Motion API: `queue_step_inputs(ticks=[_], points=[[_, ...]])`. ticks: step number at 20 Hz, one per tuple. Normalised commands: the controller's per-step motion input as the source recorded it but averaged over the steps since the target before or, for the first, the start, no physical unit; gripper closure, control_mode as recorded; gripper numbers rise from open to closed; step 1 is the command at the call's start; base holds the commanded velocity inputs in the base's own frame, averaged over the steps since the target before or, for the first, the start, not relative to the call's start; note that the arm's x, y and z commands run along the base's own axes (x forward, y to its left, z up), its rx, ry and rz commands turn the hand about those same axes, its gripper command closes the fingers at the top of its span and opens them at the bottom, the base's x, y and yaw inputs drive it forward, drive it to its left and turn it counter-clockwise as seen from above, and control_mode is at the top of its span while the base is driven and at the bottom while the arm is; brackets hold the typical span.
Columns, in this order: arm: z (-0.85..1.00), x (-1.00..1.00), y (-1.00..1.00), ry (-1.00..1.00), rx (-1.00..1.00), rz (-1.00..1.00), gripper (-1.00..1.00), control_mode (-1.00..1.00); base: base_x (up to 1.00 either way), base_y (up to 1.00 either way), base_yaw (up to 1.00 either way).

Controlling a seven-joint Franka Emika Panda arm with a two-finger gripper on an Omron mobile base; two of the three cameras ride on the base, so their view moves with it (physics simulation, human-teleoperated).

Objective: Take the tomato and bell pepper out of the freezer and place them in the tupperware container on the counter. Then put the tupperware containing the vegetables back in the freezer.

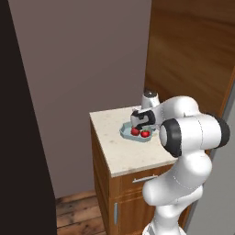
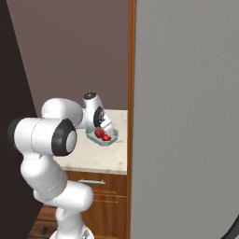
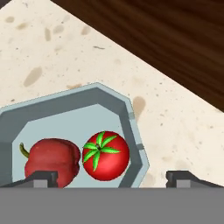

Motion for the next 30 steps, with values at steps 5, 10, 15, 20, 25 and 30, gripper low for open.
queue_step_inputs(ticks=[5, 10, 15, 20, 25, 30], points=[[0.13, -0.02, -0.45, -0.01, 0.01, 0.00, -1.00, -1.00, 0.00, 0.00, 0.00], [0.00, 0.00, -0.24, 0.00, 0.01, 0.00, -1.00, -1.00, 0.00, 0.00, 0.00], [-0.01, 0.00, -0.05, 0.00, 0.03, 0.00, -1.00, -1.00, 0.00, 0.00, 0.00], [-0.17, 0.00, -0.04, 0.00, 0.06, 0.00, -1.00, -1.00, 0.00, 0.00, 0.00], [-0.28, 0.00, -0.01, 0.00, 0.09, 0.00, -1.00, -1.00, 0.00, 0.00, 0.00], [-0.22, 0.03, 0.00, 0.00, 0.08, 0.00, -1.00, -1.00, 0.00, 0.00, 0.00]])
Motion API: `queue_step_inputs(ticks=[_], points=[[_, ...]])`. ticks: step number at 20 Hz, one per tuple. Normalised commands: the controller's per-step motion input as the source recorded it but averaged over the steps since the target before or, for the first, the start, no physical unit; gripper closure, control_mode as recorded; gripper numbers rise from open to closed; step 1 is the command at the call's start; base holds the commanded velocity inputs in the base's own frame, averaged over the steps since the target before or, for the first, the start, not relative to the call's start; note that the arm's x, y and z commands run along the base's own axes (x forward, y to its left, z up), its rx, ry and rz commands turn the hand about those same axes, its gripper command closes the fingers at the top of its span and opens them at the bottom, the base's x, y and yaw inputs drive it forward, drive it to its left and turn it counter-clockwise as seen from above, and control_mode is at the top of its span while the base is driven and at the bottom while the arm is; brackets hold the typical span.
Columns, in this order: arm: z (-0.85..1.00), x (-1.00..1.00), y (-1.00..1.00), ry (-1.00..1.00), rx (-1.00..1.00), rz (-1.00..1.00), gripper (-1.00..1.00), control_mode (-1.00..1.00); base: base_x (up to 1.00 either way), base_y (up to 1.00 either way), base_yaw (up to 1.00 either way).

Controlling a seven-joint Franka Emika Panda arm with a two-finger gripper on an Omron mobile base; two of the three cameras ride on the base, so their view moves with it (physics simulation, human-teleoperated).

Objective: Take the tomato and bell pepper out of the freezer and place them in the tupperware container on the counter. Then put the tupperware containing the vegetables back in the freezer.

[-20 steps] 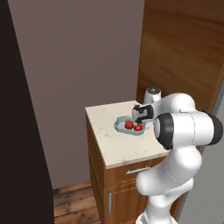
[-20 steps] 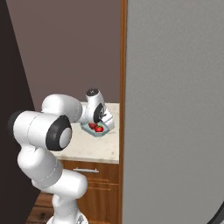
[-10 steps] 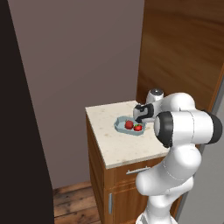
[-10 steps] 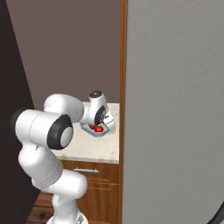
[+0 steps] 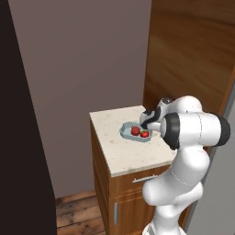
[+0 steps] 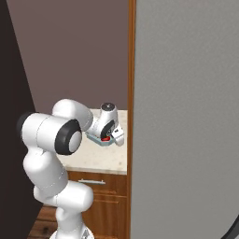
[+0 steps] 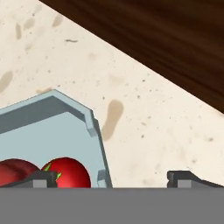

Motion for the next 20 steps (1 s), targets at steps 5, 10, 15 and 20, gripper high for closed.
queue_step_inputs(ticks=[5, 10, 15, 20], points=[[-0.14, 0.13, 0.00, 0.00, 0.05, 0.00, -1.00, -1.00, 0.00, 0.00, 0.00], [-0.12, 0.12, 0.00, 0.00, 0.02, 0.00, -1.00, -1.00, 0.00, 0.00, 0.00], [-0.14, 0.21, 0.00, 0.00, 0.01, 0.00, -1.00, -1.00, 0.00, 0.00, 0.00], [-0.14, 0.27, 0.00, 0.00, 0.00, 0.00, -1.00, -1.00, 0.00, 0.00, 0.00]])
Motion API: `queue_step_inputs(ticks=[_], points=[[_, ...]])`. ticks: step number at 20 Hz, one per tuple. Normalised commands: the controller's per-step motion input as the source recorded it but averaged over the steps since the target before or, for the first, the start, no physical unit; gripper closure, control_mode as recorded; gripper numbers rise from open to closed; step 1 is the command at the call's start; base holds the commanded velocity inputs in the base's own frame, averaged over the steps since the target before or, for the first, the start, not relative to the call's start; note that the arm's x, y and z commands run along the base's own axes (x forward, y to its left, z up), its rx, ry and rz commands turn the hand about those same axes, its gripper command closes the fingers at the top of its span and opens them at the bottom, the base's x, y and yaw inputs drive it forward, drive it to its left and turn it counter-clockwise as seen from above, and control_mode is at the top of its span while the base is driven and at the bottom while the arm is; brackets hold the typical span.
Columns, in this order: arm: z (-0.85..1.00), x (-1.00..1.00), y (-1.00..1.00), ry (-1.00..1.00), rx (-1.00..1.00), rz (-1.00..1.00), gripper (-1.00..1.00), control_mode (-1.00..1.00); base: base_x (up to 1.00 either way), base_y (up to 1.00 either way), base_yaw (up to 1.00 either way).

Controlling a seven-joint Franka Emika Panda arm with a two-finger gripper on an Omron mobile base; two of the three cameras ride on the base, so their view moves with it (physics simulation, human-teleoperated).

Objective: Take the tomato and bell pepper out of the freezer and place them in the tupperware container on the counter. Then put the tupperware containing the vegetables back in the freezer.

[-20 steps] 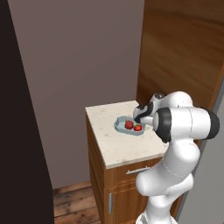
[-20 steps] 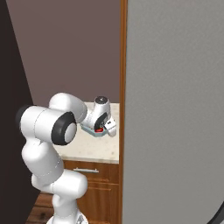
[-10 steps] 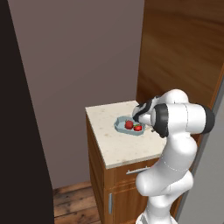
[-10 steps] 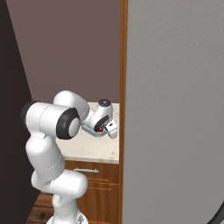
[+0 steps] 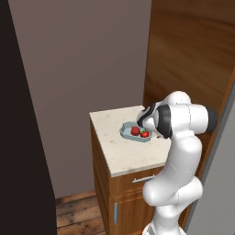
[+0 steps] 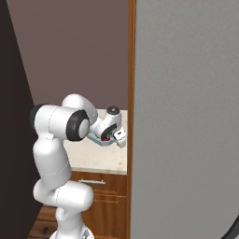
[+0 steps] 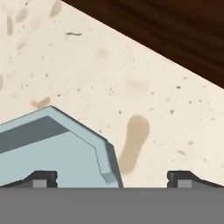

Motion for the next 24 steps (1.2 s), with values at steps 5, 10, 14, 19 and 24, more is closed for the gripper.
queue_step_inputs(ticks=[5, 10, 14, 19, 24], points=[[-0.15, 0.23, 0.00, 0.00, 0.00, 0.00, -1.00, -1.00, 0.00, 0.00, 0.00], [-0.20, 0.07, 0.00, 0.00, 0.01, 0.00, -1.00, -1.00, 0.00, 0.00, 0.00], [-0.31, 0.00, 0.11, 0.03, 0.00, 0.00, 1.00, -1.00, 0.00, 0.00, 0.00], [-0.35, 0.00, 0.19, 0.05, 0.00, 0.00, 1.00, -1.00, 0.00, 0.00, 0.00], [-0.33, 0.00, 0.20, 0.05, 0.00, 0.00, 1.00, -1.00, 0.00, 0.00, 0.00]])
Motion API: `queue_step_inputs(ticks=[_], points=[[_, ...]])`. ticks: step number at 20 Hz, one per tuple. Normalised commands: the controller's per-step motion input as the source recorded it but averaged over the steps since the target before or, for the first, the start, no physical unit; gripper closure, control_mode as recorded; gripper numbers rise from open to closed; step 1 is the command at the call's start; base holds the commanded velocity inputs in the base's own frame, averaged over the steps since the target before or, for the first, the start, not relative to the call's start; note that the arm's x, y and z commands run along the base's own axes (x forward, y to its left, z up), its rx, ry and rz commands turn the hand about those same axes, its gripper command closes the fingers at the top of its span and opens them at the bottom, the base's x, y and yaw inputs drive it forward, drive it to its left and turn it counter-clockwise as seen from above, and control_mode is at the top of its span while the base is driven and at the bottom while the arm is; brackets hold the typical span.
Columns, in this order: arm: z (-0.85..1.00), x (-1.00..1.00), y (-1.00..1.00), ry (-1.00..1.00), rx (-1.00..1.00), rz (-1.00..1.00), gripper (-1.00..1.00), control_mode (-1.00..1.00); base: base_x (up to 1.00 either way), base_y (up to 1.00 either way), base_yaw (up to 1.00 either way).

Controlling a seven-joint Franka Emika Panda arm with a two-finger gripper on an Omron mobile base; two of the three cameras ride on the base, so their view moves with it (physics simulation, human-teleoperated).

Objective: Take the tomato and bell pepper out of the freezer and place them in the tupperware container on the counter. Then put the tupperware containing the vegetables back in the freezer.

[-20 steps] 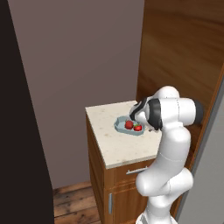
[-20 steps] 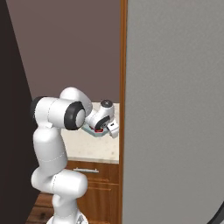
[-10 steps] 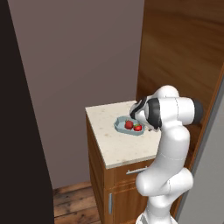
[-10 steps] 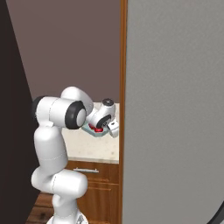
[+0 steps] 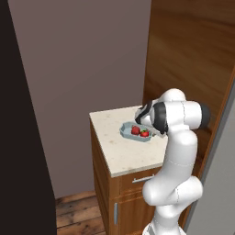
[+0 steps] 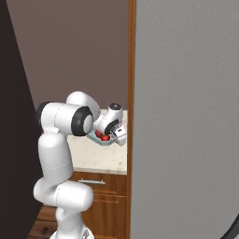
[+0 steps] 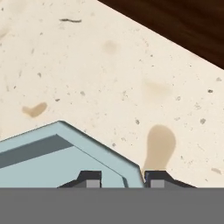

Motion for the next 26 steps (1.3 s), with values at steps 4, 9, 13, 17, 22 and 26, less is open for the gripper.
queue_step_inputs(ticks=[4, 9, 13, 17, 22, 26], points=[[-0.12, -0.04, 0.23, 0.00, 0.00, 0.00, 1.00, -1.00, 0.00, 0.00, 0.00], [0.02, -0.26, 0.20, 0.00, 0.01, 0.00, 1.00, -1.00, 0.00, 0.00, 0.00], [0.40, -0.39, 0.02, -0.08, 0.01, 0.00, 1.00, -1.00, 0.00, 0.00, 0.00], [0.69, -0.54, 0.00, -0.13, 0.00, 0.00, 1.00, -1.00, 0.00, 0.00, 0.00], [0.98, -0.81, 0.00, -0.10, 0.00, 0.00, 1.00, -1.00, 0.00, 0.00, 0.00], [1.00, -0.96, 0.01, -0.02, 0.00, 0.00, 1.00, -1.00, 0.00, 0.00, 0.00]])
